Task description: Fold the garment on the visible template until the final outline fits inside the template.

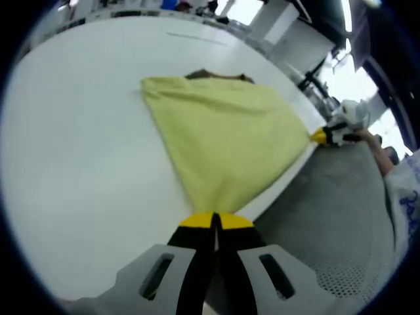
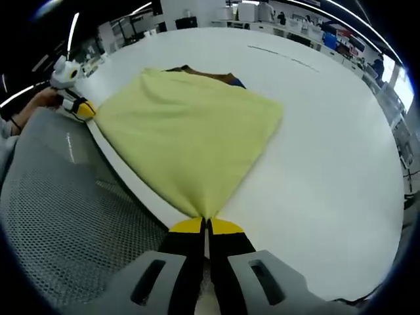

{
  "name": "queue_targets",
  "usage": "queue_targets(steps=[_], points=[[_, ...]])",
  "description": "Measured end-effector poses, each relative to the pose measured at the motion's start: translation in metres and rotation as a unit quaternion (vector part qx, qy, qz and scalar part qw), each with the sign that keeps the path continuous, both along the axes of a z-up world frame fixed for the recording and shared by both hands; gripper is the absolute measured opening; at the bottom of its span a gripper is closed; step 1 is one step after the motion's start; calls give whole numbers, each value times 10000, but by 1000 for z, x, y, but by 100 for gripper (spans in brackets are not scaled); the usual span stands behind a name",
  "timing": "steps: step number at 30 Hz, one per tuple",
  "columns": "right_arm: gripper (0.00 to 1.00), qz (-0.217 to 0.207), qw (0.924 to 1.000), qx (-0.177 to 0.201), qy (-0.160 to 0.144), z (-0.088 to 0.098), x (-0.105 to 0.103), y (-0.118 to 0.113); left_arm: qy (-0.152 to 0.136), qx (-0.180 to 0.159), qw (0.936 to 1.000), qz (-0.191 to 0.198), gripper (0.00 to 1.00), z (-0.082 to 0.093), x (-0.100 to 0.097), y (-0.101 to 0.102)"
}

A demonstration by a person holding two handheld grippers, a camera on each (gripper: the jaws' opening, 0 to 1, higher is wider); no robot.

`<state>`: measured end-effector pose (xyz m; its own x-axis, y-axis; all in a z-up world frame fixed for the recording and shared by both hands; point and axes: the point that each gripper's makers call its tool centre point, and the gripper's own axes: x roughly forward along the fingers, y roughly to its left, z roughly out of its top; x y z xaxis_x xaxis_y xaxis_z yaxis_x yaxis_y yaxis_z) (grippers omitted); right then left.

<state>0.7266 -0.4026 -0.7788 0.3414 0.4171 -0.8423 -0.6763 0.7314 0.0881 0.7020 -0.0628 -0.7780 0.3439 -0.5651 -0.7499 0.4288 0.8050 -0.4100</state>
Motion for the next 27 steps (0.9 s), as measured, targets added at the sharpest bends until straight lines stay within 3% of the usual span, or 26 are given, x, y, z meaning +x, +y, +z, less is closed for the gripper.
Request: queue_targets(steps=[5,11,19,27], points=[[3,300,9994,-172,-48,0,-2,3,-1,56,10000,-33,0,1,-1,-1],[9,260,9993,-279,-21,-1,-3,-2,30,64,10000,-39,0,1,-4,-1],[10,181,9987,-486,31,1,-8,-14,0,486,9985,-264,0,1,-13,6],[21,98,9991,-343,-234,31,-3,-5,-272,688,9970,-237,8,23,-7,10]])
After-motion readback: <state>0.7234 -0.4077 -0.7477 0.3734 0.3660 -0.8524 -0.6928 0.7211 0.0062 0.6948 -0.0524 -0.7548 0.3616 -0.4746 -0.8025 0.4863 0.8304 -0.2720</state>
